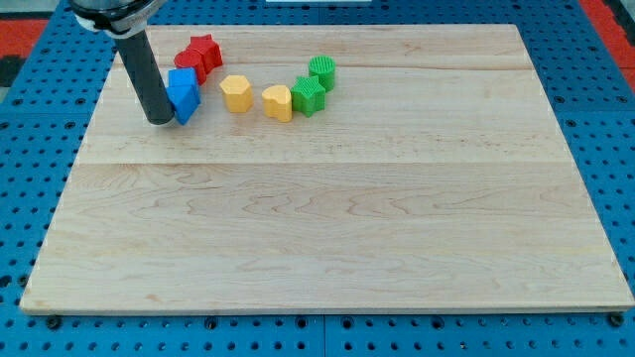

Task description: Push the blue cube and blue triangle up a bit

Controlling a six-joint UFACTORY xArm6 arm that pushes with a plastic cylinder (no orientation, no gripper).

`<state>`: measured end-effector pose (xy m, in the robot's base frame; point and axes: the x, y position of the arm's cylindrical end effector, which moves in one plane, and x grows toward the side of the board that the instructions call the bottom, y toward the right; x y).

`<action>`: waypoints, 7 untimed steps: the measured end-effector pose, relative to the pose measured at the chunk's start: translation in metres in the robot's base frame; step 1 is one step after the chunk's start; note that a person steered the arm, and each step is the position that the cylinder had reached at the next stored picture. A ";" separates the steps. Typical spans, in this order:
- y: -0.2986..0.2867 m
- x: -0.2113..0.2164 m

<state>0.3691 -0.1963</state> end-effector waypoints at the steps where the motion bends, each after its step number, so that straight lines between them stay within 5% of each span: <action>1: 0.000 -0.008; 4: 0.017 0.039; 7: 0.006 -0.034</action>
<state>0.3354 -0.1902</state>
